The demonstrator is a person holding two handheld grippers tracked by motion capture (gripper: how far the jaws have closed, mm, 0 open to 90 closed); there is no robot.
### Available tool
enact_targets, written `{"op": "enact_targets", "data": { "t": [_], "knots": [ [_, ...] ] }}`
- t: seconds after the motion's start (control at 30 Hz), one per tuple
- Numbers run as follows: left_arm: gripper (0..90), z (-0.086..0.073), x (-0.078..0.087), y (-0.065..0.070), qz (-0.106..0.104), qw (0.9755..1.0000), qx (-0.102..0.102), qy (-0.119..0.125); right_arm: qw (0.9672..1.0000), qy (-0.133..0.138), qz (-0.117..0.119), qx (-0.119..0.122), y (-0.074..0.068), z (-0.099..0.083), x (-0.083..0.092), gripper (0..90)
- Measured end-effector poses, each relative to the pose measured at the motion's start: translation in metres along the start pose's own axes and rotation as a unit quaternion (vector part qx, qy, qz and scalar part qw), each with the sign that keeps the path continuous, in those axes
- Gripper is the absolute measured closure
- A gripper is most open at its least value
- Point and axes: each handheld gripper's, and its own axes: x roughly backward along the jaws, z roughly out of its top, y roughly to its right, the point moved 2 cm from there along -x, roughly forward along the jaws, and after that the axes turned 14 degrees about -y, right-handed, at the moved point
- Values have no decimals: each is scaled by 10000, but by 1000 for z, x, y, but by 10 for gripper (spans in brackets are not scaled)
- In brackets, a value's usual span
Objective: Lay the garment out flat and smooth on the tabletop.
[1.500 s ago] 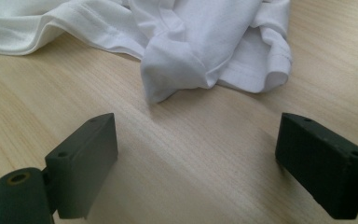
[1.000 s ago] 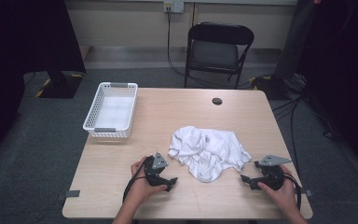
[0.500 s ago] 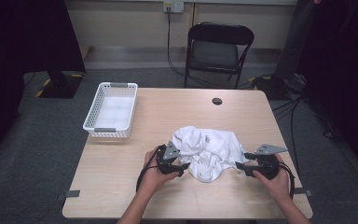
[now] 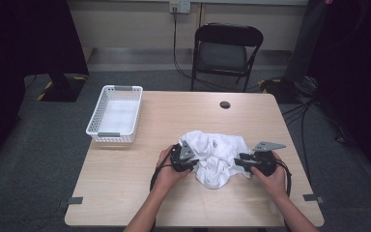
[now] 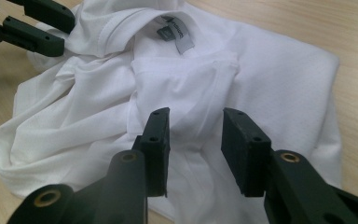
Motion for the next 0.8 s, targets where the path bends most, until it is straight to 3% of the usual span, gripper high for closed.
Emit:
{"op": "enact_targets", "data": {
  "t": [0.23,0.3,0.37,0.5,0.63,0.8],
  "knots": [
    [864,0,0,-1,-257,9993,260,-121,9998,-187,58,66,-3,6,-10,827],
    [875,1,3,-1,-274,9992,229,-163,9997,-158,157,55,-4,7,-8,858],
    [879,3,7,-1,-277,9993,225,-130,9996,-177,199,121,-5,8,-5,872],
    [881,6,19,-6,-394,9984,413,49,9996,-62,219,156,-4,10,8,878],
    [881,10,31,-9,-462,9973,509,243,9996,25,136,231,-2,14,21,879],
    [881,16,45,-17,-383,9969,577,379,9995,114,122,263,1,20,35,881]
  ]
}}
